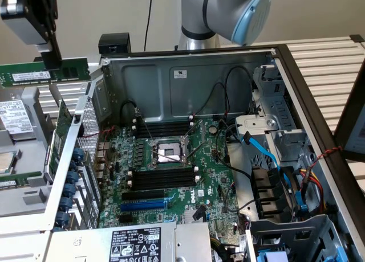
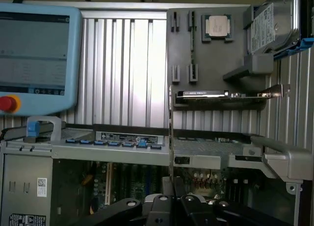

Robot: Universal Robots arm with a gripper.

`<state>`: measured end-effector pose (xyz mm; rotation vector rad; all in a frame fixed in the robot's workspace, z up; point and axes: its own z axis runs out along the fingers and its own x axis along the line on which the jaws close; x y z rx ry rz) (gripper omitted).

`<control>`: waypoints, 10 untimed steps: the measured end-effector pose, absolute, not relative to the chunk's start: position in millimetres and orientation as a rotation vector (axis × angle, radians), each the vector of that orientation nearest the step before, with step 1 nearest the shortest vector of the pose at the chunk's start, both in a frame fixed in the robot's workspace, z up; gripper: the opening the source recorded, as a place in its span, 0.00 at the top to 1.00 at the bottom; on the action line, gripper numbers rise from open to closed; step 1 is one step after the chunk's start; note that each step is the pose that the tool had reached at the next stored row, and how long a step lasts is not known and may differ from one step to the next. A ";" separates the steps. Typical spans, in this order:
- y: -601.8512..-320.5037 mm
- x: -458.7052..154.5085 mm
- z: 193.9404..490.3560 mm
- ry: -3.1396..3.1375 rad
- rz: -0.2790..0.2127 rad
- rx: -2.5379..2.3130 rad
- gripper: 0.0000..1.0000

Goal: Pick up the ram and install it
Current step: 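Pick up the ram and move it above insertion slot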

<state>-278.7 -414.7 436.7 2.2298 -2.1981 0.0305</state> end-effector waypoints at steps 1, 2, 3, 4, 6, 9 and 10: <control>-414.6 -274.3 436.8 -2.198 0.030 2.230 0.88; -414.6 -269.8 436.8 -2.198 0.030 2.229 0.88; -414.6 -265.3 436.8 -2.198 0.030 2.229 0.88; -414.7 -260.6 436.8 -2.198 0.029 2.229 0.88; -414.7 -251.4 436.8 -2.197 0.029 2.229 0.88; -414.7 -238.2 436.7 -2.196 0.025 2.228 0.88; -414.7 -233.8 436.7 -2.195 0.024 2.227 0.88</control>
